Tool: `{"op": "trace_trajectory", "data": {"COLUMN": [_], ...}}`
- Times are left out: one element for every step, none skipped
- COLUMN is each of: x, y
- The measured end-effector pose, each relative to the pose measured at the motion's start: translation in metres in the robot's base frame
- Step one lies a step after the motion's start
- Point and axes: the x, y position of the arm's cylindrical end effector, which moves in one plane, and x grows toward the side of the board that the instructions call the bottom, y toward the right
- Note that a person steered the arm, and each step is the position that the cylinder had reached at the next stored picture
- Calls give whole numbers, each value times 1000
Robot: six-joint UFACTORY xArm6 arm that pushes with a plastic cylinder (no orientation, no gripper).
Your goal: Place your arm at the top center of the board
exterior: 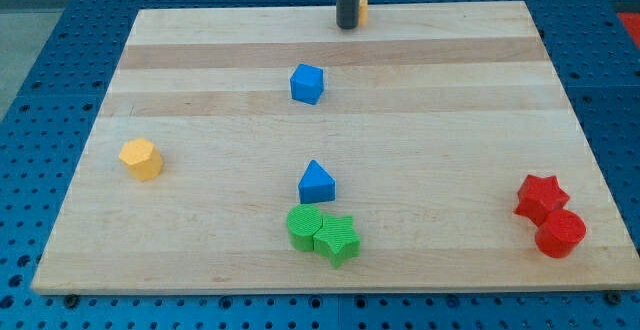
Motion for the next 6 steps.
{"op": "trace_trajectory", "data": {"x": [10, -7, -44, -46, -45, -45], "y": [-37, -65, -61, -44, -33, -27]}}
